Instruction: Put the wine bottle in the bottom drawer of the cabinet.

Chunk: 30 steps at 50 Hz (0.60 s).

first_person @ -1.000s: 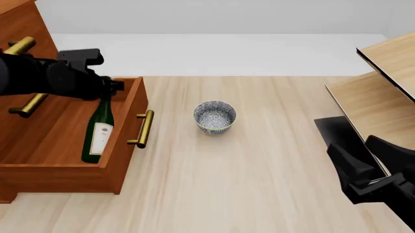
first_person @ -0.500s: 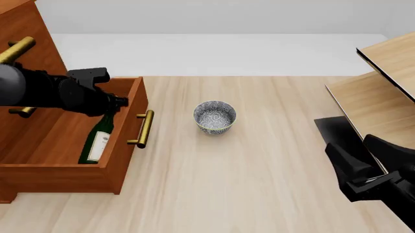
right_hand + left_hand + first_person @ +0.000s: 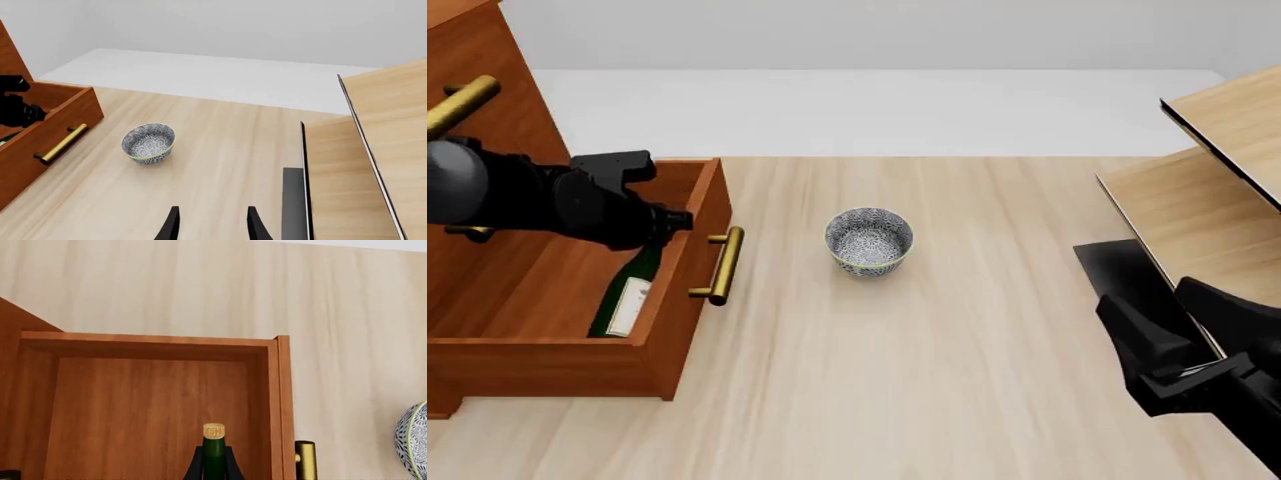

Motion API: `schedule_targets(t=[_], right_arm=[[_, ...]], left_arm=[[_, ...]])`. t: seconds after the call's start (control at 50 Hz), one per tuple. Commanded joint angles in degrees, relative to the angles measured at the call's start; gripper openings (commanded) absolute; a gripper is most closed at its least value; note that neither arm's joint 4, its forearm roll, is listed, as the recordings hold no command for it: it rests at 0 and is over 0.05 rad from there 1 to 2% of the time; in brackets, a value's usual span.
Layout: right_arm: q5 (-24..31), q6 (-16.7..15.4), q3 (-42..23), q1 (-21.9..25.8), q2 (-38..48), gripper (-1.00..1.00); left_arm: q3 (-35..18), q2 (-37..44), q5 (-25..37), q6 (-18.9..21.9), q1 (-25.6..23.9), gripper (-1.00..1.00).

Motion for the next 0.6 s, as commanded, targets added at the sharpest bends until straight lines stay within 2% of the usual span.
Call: schedule_targets(t=[0.02, 0.14, 0.16, 0.18, 0.38, 0.4, 0.42, 0.46, 0.48, 0.6], right_arm=[[0.53, 0.01, 0.0, -0.12, -0.68, 1.0], [0.2, 0.08, 0.0, 0.0, -0.33, 1.0], [0.12, 0.07, 0.0, -0.01, -0.24, 1.0], [0.1, 0.09, 0.0, -0.03, -0.21, 1.0], [0.17, 0.06, 0.0, 0.09, -0.25, 1.0], [0.14, 0.1, 0.0, 0.11, -0.25, 1.0], [0.05, 0.09, 0.0, 0.09, -0.13, 1.0], [-0.06, 0.07, 0.0, 0.1, -0.03, 1.0], [-0.08, 0.08, 0.0, 0.04, 0.0, 1.0], [-0.75, 0.07, 0.0, 0.02, 0.7, 1.0]], left_arm=[[-0.09, 0.62, 1.17, 0.45, 0.39, -1.0], [-0.24, 0.38, 1.58, -0.17, -0.2, -1.0], [-0.68, 0.86, 1.8, 1.03, 1.22, -1.0], [-0.83, 1.18, 1.8, -0.26, 1.05, -1.0], [-0.33, 0.85, 1.88, -1.31, -0.49, -1.0], [-0.29, 0.88, 1.84, -1.64, -0.72, 1.0], [-0.25, 0.9, 1.8, -1.67, -0.84, -1.0], [-0.31, 1.05, 1.79, -1.47, -0.67, -1.0], [-0.09, 0.94, 1.71, -1.77, -1.28, 1.0], [-0.21, 0.91, 1.81, -2.14, -1.39, 1.0]])
